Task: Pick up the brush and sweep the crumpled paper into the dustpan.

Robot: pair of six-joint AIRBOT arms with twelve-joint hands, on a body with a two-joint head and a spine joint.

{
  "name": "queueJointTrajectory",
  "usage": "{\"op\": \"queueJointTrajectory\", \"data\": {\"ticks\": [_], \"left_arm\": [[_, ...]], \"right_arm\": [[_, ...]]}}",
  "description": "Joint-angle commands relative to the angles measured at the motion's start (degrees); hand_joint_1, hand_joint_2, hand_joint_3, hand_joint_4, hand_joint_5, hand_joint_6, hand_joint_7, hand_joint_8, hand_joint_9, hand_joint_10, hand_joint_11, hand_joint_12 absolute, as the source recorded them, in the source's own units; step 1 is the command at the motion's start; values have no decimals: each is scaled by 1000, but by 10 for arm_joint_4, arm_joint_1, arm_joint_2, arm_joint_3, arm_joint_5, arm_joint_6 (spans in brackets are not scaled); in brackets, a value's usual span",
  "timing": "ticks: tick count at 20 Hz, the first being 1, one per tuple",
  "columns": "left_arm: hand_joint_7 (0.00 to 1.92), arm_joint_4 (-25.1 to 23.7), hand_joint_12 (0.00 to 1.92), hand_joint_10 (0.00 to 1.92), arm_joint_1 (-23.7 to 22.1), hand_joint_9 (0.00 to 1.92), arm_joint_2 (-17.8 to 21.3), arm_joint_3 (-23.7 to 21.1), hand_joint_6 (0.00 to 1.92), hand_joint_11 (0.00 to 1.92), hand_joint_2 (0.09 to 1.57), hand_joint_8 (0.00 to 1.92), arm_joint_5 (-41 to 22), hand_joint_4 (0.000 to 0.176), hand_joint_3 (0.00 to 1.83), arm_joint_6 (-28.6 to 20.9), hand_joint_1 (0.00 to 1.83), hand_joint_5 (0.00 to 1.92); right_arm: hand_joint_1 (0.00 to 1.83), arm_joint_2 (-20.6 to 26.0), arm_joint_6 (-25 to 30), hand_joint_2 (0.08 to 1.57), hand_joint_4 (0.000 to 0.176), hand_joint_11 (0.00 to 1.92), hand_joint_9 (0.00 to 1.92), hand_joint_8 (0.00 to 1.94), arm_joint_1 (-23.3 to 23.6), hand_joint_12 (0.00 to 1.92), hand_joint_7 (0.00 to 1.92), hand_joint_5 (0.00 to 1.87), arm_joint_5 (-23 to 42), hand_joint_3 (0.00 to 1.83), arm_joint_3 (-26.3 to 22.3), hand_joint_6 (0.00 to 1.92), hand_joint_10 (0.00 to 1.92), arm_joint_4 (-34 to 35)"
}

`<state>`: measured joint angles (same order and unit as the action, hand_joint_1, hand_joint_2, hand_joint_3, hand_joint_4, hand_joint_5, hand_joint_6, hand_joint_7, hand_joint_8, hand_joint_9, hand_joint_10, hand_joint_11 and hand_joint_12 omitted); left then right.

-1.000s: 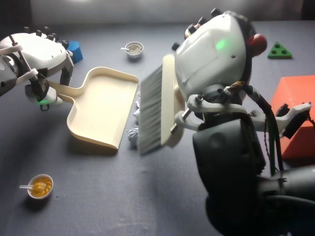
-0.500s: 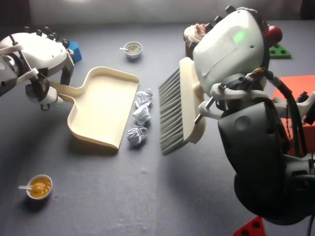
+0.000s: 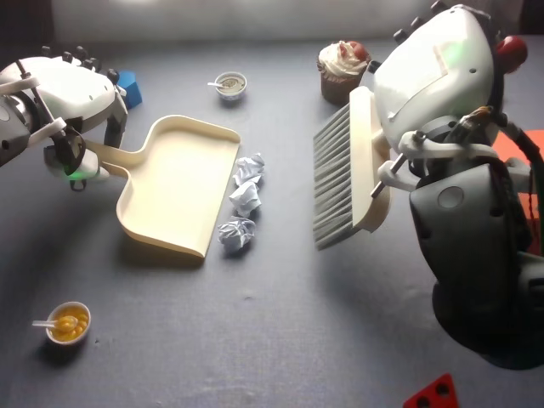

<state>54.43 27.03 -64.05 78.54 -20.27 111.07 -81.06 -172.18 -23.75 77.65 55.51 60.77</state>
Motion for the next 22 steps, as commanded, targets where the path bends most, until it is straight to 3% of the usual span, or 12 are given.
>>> {"op": "queueJointTrajectory", "data": {"ticks": [1,3,4,9,14,16,22], "left_arm": [[344,-13,235,0,-2,221,5,2,1033,67,1136,0,-52,0,0,2,1119,944],[351,-13,247,3,-1,231,5,2,1039,86,1138,2,-52,0,0,2,1112,941],[347,-13,248,1,-1,227,5,2,1044,83,1139,1,-52,0,1,2,1115,937],[336,-12,263,1,0,231,4,-1,1032,84,1135,2,-47,0,2,2,1118,944],[355,-11,281,5,0,251,4,-6,1029,88,1134,2,-47,0,0,2,1115,946],[351,-11,278,1,0,238,3,-7,1059,70,1143,0,-47,0,2,2,1110,927],[357,-11,289,2,0,249,1,-11,1032,74,1135,3,-50,0,0,2,1120,944]], "right_arm": [[1525,5,-7,1207,176,1050,1174,1941,5,1921,1094,994,31,0,0,1921,1921,-64],[1532,12,-7,1197,176,1166,1185,1941,6,1921,1110,1014,20,0,-5,1921,1921,-74],[1526,15,-7,1202,176,1027,1205,1941,5,1921,1131,1020,18,1,-8,1921,1921,-81],[1515,34,-7,1201,176,1193,1145,1941,5,1921,1073,995,-46,1,-23,1921,1921,-92],[1522,43,-7,1212,176,1163,1166,1941,15,1921,1079,1006,-98,0,-13,1921,1921,-92],[1502,43,-7,1211,176,1066,1190,1941,18,1921,1108,1018,-108,0,-10,1921,1921,-92],[1524,41,-7,1202,176,1113,1154,1941,21,1921,1081,999,-108,0,13,1921,1921,-98]]}}
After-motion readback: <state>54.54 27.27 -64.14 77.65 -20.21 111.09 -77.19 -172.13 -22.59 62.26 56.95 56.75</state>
